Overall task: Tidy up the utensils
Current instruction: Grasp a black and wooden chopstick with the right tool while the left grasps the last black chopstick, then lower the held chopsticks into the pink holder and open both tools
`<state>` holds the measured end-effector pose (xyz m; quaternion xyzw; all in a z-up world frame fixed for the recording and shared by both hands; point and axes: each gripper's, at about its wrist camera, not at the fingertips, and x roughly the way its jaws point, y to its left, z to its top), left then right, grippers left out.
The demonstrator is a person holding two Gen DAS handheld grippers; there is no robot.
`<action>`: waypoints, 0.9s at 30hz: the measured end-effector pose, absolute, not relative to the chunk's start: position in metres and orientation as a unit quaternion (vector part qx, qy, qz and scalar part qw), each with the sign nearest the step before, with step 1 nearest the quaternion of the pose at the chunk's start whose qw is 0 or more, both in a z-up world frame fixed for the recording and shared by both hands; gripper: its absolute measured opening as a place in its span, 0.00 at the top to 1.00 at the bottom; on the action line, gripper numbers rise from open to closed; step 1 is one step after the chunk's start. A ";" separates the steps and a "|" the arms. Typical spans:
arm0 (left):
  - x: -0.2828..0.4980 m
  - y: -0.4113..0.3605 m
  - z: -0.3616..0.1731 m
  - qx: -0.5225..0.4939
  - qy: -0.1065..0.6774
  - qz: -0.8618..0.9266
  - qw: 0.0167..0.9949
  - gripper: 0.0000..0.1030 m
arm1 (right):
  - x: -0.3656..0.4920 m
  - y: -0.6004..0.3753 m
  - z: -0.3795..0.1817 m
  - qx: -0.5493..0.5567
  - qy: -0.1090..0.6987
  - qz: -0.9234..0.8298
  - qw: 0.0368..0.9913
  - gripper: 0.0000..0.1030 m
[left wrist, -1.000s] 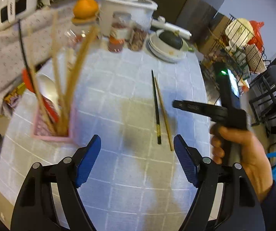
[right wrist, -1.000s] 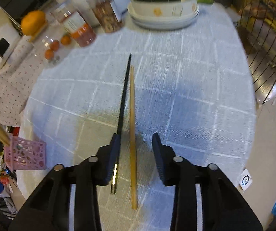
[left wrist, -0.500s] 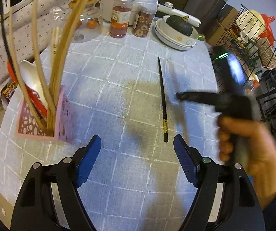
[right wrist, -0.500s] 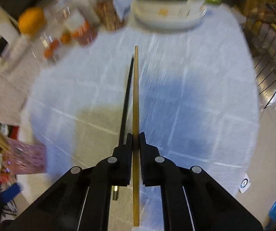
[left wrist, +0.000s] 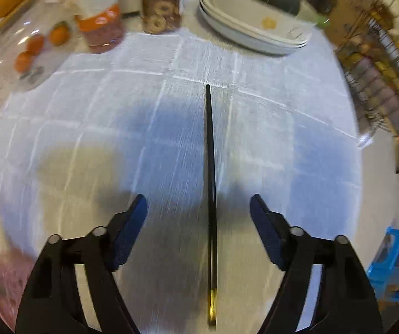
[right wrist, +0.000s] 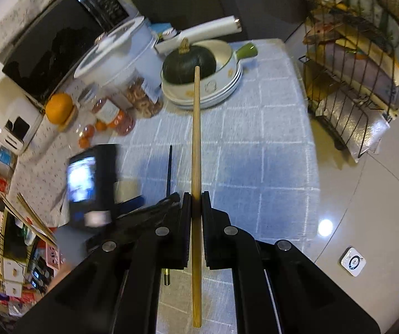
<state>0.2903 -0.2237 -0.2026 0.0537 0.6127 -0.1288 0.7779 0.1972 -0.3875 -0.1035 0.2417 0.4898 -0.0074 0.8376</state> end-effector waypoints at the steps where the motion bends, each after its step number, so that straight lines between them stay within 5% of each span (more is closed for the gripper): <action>1: 0.294 -0.228 -0.208 0.066 0.613 -0.126 0.777 0.49 | 0.196 -0.390 -0.103 0.244 0.488 -0.009 0.838 0.93; 2: 0.294 -0.232 -0.210 0.086 0.601 -0.118 0.786 0.53 | 0.195 -0.393 -0.101 0.246 0.485 -0.011 0.839 0.93; 3: 0.291 -0.235 -0.209 0.096 0.585 -0.127 0.796 0.83 | 0.194 -0.396 -0.100 0.249 0.482 -0.012 0.840 0.93; 4: 0.286 -0.238 -0.208 0.080 0.585 -0.154 0.792 0.95 | 0.192 -0.397 -0.099 0.250 0.480 -0.012 0.841 0.93; 20: 0.148 -0.152 -0.052 0.071 0.423 -0.197 0.882 0.96 | 0.184 -0.356 -0.078 0.236 0.464 0.026 0.854 0.93; 27: 0.124 -0.092 -0.030 0.044 0.393 -0.168 0.903 0.96 | 0.179 -0.297 -0.061 0.197 0.459 0.070 0.863 0.93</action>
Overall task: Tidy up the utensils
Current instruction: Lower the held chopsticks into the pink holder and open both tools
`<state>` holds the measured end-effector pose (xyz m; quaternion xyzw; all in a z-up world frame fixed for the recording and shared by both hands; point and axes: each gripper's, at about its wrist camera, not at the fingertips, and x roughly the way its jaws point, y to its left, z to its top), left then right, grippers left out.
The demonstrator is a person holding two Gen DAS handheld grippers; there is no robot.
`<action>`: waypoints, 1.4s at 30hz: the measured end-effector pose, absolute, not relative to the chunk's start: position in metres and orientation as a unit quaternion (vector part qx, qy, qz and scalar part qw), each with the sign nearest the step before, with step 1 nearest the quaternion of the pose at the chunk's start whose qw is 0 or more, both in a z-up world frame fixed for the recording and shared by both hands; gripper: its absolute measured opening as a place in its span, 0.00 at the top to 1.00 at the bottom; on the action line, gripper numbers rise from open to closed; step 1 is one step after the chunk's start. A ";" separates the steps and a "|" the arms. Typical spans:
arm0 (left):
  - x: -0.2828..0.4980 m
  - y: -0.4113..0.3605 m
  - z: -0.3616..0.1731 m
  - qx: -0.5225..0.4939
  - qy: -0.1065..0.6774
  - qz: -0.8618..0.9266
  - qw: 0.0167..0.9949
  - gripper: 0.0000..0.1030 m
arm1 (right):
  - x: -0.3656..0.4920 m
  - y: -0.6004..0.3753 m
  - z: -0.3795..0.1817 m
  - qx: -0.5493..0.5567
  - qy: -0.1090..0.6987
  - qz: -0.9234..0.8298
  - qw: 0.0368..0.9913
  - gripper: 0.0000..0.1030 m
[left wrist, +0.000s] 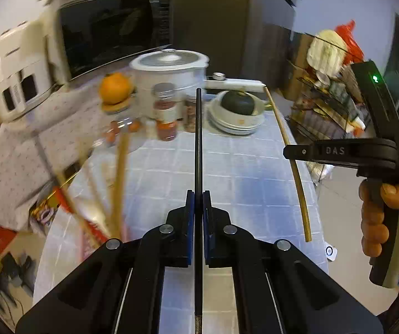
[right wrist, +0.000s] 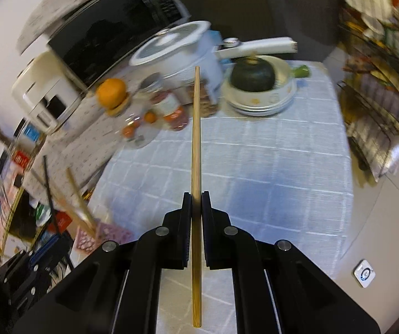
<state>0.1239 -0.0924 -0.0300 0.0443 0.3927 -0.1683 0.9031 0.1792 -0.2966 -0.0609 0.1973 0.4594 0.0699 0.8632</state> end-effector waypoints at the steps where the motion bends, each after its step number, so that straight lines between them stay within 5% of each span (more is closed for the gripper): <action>1: 0.124 -0.086 -0.030 0.034 0.396 -0.166 0.903 0.96 | 0.178 -0.287 -0.058 0.192 0.458 0.077 0.865 0.93; 19: 0.133 0.003 -0.002 -0.048 0.362 -0.145 0.920 0.96 | 0.183 -0.197 -0.045 0.128 0.425 0.134 0.886 0.93; 29: 0.160 0.029 0.004 -0.085 0.276 -0.124 0.949 0.96 | 0.172 -0.174 -0.028 0.146 0.342 0.179 0.911 0.93; 42: 0.160 0.022 -0.042 -0.023 0.206 -0.088 0.974 0.95 | 0.169 -0.163 -0.030 0.170 0.295 0.201 0.919 0.93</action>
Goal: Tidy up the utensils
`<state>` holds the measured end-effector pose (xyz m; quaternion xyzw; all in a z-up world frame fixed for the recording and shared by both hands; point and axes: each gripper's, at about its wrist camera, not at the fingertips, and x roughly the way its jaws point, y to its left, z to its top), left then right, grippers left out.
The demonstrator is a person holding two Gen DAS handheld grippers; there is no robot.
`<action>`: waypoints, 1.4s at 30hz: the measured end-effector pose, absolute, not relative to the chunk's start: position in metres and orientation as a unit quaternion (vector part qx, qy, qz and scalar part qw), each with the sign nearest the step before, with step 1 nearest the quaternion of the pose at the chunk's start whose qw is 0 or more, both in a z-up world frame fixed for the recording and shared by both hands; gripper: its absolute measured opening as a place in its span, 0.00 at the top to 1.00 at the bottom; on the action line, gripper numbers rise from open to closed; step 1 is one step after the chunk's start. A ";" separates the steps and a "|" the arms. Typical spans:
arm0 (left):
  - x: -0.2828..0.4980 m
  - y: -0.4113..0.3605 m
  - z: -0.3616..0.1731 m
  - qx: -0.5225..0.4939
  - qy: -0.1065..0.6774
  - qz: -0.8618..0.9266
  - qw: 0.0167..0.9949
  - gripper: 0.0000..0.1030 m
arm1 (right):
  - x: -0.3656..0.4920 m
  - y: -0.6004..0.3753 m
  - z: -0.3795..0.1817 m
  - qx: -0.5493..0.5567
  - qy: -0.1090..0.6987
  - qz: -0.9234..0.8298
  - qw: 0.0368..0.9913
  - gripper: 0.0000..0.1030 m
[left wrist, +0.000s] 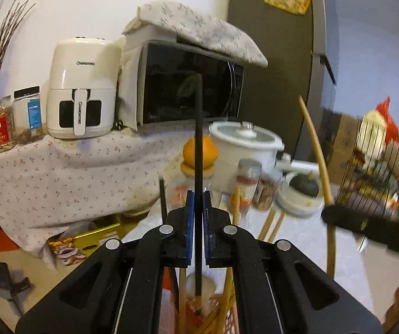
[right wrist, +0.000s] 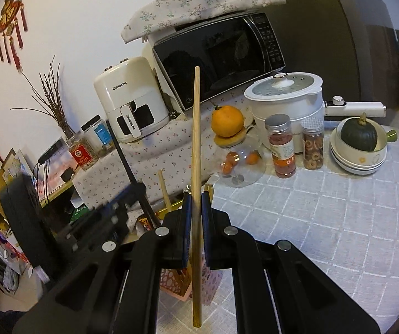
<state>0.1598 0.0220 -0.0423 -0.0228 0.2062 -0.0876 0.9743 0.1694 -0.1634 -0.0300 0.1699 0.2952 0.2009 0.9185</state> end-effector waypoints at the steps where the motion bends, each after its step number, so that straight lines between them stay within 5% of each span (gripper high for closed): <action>1: 0.158 0.020 -0.045 -0.016 0.208 -0.088 0.974 0.95 | 0.170 -0.164 -0.031 0.170 0.295 0.200 0.919 0.93; 14: 0.148 0.026 -0.048 -0.035 0.286 -0.126 0.949 0.90 | 0.172 -0.161 -0.040 0.177 0.295 0.189 0.920 0.93; 18: 0.146 0.051 -0.020 -0.081 0.318 -0.119 0.937 0.79 | 0.172 -0.157 -0.046 0.192 0.292 0.186 0.918 0.93; 22: 0.146 0.072 -0.016 -0.083 0.394 -0.066 0.913 0.52 | 0.171 -0.143 -0.048 0.197 0.270 0.180 0.925 0.93; 27: 0.153 0.094 -0.035 -0.108 0.464 -0.031 0.879 0.51 | 0.171 -0.111 -0.049 0.190 0.231 0.178 0.937 0.93; 31: 0.151 0.105 -0.035 -0.117 0.472 -0.029 0.874 0.40 | 0.170 -0.094 -0.052 0.189 0.197 0.156 0.949 0.93; 42: 0.150 0.131 -0.033 -0.155 0.479 -0.023 0.864 0.39 | 0.153 -0.066 -0.096 0.168 0.178 0.124 0.962 0.90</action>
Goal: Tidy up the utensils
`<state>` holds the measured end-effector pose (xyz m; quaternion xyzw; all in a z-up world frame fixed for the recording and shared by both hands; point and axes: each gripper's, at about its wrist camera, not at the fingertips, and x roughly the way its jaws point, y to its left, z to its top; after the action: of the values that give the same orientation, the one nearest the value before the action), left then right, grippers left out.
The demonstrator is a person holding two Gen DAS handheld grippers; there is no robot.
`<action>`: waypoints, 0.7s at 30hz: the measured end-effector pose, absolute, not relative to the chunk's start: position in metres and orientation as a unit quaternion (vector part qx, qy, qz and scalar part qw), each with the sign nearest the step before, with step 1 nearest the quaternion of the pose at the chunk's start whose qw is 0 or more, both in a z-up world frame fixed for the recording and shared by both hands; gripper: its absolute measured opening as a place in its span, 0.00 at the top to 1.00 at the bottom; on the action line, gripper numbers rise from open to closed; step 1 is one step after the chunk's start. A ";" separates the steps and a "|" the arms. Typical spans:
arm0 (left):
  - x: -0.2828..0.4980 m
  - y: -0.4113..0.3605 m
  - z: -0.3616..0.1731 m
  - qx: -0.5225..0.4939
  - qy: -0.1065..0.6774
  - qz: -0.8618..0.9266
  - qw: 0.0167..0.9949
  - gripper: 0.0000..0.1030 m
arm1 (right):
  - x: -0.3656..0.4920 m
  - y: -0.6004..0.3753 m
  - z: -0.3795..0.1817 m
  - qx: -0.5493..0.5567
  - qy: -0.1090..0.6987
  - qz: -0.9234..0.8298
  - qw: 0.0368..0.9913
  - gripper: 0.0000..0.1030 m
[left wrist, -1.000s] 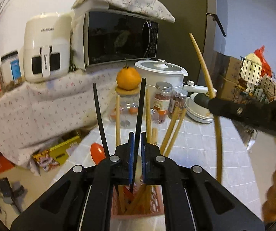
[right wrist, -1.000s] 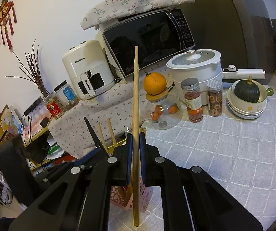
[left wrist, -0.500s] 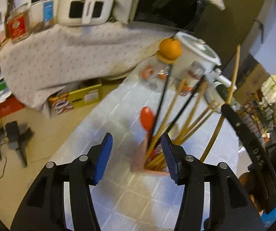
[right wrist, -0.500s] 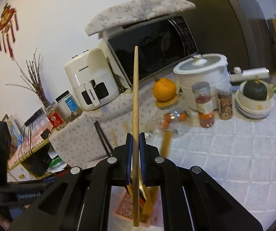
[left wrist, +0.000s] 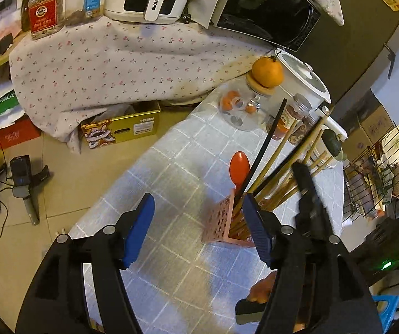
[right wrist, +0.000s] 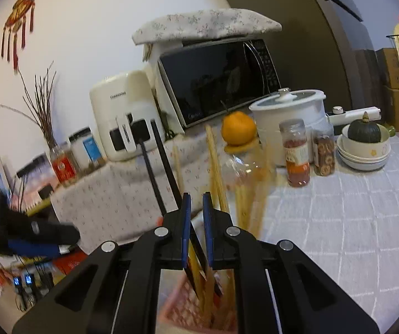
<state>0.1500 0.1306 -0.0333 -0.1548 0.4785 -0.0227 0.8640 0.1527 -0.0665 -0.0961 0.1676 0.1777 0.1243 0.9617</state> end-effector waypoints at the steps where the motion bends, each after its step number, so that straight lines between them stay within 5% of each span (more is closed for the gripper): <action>1: 0.150 0.131 -0.033 -0.155 0.479 -0.024 0.864 0.39 | 0.150 -0.068 -0.098 0.167 0.179 0.123 0.962 0.90; 8: 0.148 0.125 -0.034 -0.151 0.481 -0.029 0.863 0.39 | 0.140 -0.080 -0.091 0.145 0.208 0.115 0.961 0.88; 9: 0.147 0.122 -0.033 -0.148 0.481 -0.032 0.864 0.39 | 0.141 -0.085 -0.086 0.142 0.223 0.118 0.957 0.83; 11: 0.144 0.119 -0.032 -0.139 0.480 -0.035 0.865 0.38 | 0.146 -0.092 -0.076 0.131 0.265 0.118 0.948 0.55; 14: 0.136 0.111 -0.027 -0.123 0.478 -0.034 0.869 0.34 | 0.141 -0.110 -0.051 0.134 0.302 0.146 0.932 0.43; 19: 0.109 0.089 -0.008 -0.071 0.465 -0.035 0.882 0.08 | 0.104 -0.123 -0.007 0.067 0.372 0.154 0.913 0.26; 21: 0.096 0.079 0.000 -0.047 0.465 -0.033 0.884 0.07 | 0.081 -0.127 0.003 0.048 0.381 0.151 0.911 0.19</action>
<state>0.0956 0.0794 -0.0001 -0.0466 0.4649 -0.0331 0.8835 0.0812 -0.1267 0.0028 0.0481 0.3806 0.1514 0.9110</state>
